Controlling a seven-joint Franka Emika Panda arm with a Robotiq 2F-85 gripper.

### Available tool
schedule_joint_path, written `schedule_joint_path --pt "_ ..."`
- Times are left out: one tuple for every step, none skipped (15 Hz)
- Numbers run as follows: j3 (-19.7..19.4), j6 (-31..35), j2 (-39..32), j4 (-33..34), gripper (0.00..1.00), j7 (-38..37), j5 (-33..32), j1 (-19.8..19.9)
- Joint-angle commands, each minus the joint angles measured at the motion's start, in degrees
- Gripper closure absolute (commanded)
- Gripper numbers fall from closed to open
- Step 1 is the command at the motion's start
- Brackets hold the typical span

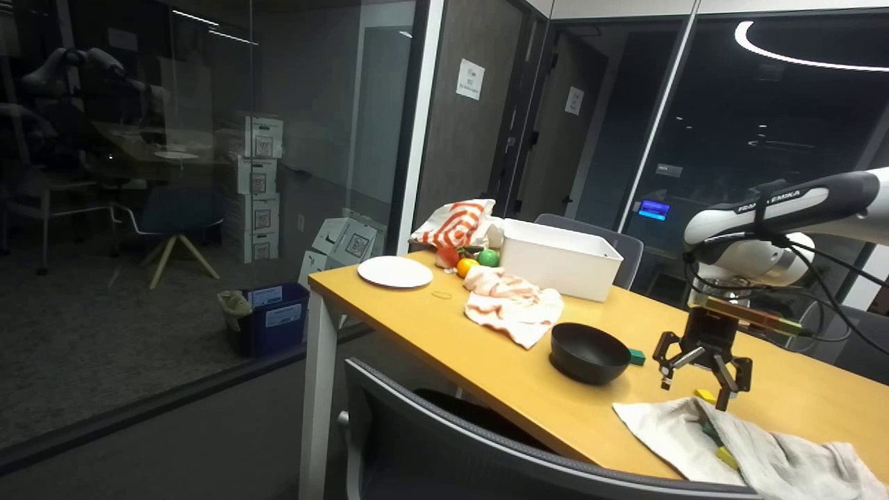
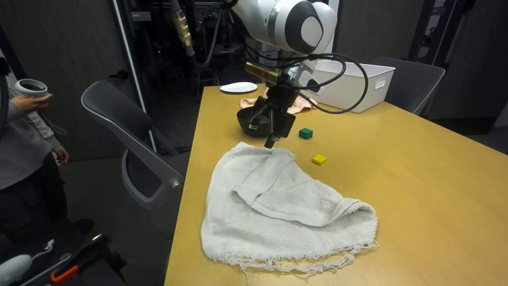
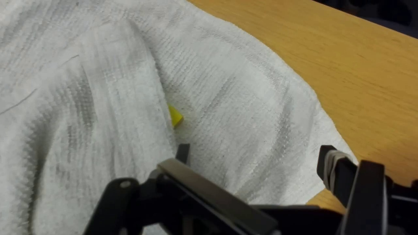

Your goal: Pour the blocks from the bowl onto the towel and cover the blocks with the towel

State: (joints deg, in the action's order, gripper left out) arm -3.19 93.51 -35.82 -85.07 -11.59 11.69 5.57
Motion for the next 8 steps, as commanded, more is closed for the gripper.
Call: schedule_joint_path --pt "1.25 1.84 -2.09 -0.72 0.00 0.60 4.19 0.30" --pt "1.47 2.41 -2.66 -0.91 0.00 0.78 4.73 0.07" --pt "1.71 3.38 -3.17 -0.96 0.00 0.73 5.47 -0.10" --pt "1.82 4.43 -4.35 -0.76 0.00 1.00 5.64 -0.18" --pt "1.85 6.76 -5.02 -1.15 0.00 1.03 5.71 -0.41" --pt "1.78 9.31 -5.43 -1.79 0.00 1.74 4.95 -0.85" --pt "1.68 11.72 -6.00 -2.28 0.00 2.05 4.36 -1.13" --pt "1.82 12.63 -6.18 -2.51 0.25 2.36 4.36 -1.15"
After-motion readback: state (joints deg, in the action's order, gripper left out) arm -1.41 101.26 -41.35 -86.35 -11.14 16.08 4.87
